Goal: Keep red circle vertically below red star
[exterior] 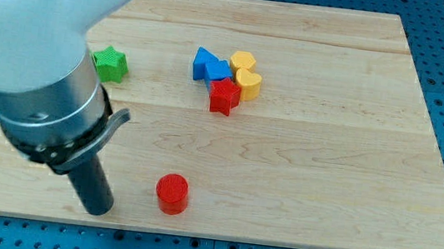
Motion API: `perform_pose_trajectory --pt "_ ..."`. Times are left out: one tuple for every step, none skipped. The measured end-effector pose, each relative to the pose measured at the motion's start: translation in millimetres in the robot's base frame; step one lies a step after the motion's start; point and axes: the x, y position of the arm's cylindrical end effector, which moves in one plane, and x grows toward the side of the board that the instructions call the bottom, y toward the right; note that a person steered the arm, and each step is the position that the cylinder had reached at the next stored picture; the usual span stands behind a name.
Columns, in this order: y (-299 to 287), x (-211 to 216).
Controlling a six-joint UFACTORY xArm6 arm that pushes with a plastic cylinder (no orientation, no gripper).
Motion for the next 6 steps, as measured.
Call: perform_pose_trajectory --pt "18 9" --pt "35 9" --pt "63 1" --pt "84 -18" --pt "99 -41" --pt "109 -66"
